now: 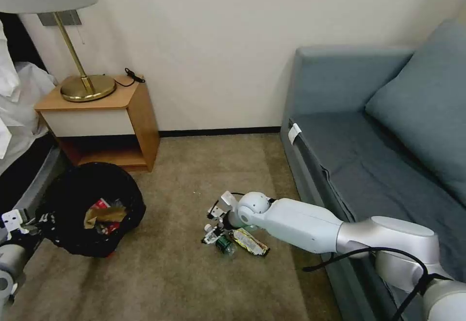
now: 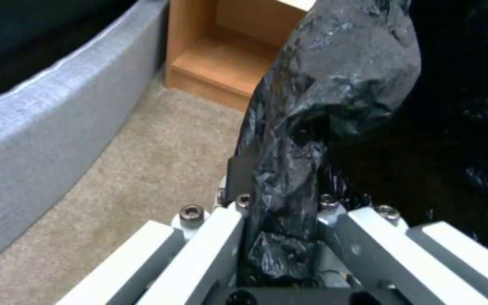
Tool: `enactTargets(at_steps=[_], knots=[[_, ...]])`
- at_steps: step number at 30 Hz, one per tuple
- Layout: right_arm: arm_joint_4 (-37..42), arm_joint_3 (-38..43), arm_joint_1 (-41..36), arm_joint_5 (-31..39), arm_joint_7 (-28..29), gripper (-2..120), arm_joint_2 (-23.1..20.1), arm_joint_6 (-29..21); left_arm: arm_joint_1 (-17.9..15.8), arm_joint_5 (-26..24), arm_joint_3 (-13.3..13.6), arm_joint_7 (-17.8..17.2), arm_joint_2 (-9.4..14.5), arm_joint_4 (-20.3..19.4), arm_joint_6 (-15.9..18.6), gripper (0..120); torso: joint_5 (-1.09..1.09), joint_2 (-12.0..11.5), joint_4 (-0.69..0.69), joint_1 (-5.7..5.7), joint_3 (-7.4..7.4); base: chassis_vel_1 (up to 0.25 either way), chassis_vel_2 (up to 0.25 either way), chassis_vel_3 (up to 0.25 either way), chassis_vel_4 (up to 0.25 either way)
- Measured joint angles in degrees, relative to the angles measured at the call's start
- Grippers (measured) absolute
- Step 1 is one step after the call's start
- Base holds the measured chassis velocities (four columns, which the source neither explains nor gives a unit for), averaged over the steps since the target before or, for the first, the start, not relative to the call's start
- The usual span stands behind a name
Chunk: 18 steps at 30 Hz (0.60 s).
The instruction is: Pick up the trash bin, then pick up the garbage on the floor and place it into the trash bin.
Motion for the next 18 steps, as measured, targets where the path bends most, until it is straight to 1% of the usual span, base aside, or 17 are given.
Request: enactTargets(at_steps=[5,11,18], knots=[[-0.47,0.05,-0.72,-0.85,0.08,100,-0.03,0.24,0.09,-0.07,-0.59,0.01,-0.27,0.3,-0.13,2,0.0,0.0,0.0,0.0,0.0,0.0,0.0,0.0,0.0],[-1.68,0.52,-2.29,-2.28,0.43,100,1.41,0.58,0.08,-0.15,-0.7,0.0,-0.35,0.31,-0.14,2,0.0,0.0,0.0,0.0,0.0,0.0,0.0,0.0,0.0],[-6.52,0.83,-4.71,-5.98,-0.2,100,3.72,1.76,0.62,-0.78,-1.3,0.02,0.14,0.92,-0.53,2,0.01,0.0,0.0,0.0,0.0,0.0,0.0,0.0,0.0]])
